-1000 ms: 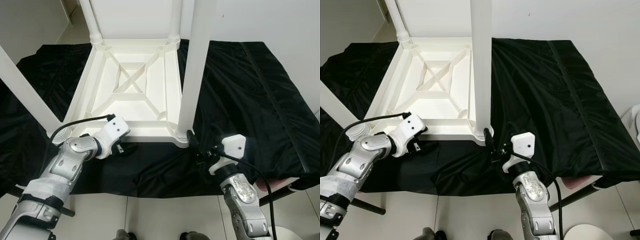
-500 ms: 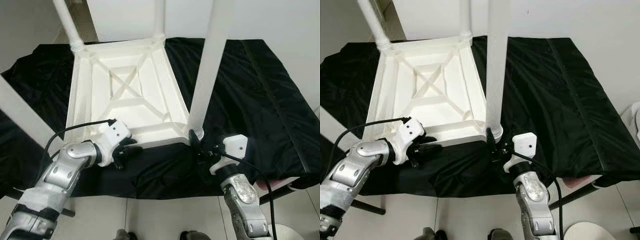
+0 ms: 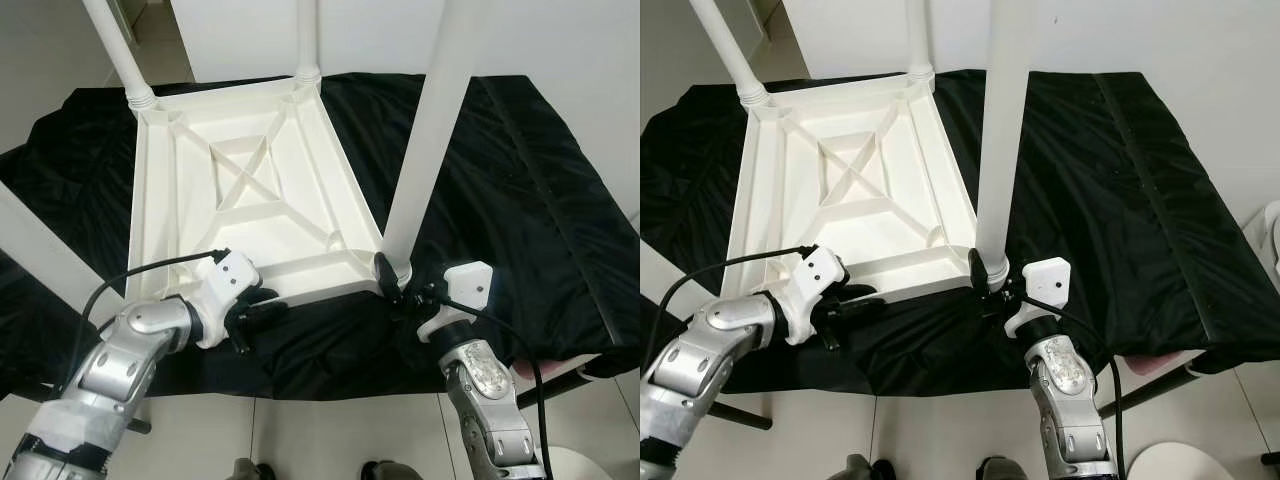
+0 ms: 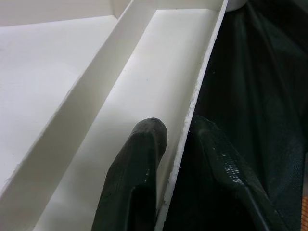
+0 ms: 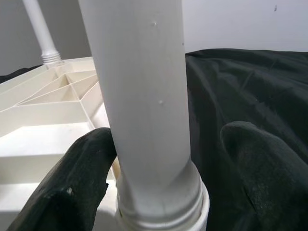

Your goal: Building children table

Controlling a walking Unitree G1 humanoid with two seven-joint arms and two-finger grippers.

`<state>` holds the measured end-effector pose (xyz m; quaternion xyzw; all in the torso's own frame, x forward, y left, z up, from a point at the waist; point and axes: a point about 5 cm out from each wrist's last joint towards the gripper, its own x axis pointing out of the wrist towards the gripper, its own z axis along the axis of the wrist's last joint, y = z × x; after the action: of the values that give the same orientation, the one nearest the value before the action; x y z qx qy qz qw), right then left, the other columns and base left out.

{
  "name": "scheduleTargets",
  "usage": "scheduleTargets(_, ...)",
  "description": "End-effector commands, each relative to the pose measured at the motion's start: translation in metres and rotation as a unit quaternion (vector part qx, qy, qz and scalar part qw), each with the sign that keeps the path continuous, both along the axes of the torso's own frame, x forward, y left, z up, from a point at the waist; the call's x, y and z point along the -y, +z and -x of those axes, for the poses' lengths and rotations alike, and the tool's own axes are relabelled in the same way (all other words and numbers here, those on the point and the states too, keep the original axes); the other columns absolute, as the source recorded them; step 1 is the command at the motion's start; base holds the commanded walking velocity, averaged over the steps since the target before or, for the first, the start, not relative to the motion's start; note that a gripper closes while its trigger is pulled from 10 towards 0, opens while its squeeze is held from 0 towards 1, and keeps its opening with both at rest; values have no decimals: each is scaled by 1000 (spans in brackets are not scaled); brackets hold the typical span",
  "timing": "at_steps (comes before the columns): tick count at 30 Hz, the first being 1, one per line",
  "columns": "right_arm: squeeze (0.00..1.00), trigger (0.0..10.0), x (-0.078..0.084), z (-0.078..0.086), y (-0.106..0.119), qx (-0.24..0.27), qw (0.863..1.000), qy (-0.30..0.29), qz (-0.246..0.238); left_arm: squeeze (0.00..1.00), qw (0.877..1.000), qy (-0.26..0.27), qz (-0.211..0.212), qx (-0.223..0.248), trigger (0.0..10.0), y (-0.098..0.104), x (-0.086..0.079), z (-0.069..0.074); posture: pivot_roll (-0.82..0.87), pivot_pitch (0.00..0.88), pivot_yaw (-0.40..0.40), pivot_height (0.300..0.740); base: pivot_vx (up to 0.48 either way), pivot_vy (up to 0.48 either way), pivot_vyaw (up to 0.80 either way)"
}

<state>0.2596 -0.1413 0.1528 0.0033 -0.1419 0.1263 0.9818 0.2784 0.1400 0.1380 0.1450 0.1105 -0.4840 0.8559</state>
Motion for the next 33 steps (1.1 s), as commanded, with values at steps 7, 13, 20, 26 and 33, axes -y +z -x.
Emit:
scheduleTargets(7, 0, 10000, 5, -13, 0, -13, 1000, 18, 13, 1000, 996, -4, 76, -46, 10000, -2, 18, 13, -152, 146, 68, 740, 0, 0, 0)
scheduleTargets(13, 0, 10000, 12, -26, 1, -18, 998, 40, 33, 0, 996, -57, 67, 1, 10000, 12, 35, 32, -146, 142, 62, 740, 0, 0, 0)
scheduleTargets(20, 0, 10000, 20, -38, 3, -11, 999, 28, 40, 0, 996, -32, 78, 43, 10000, 23, 37, 31, -128, 146, 59, 740, 0, 0, 0)
scheduleTargets(26, 0, 10000, 33, -51, 6, -4, 1000, -8, 24, 0, 992, 31, 77, 95, 10000, 30, 41, 30, -110, 142, 53, 740, 0, 0, 0)
scheduleTargets(33, 0, 10000, 32, -61, 8, -1, 1000, 0, 24, 0, 990, 13, 88, 106, 10000, 34, 43, 42, -104, 138, 54, 740, 0, 0, 0)
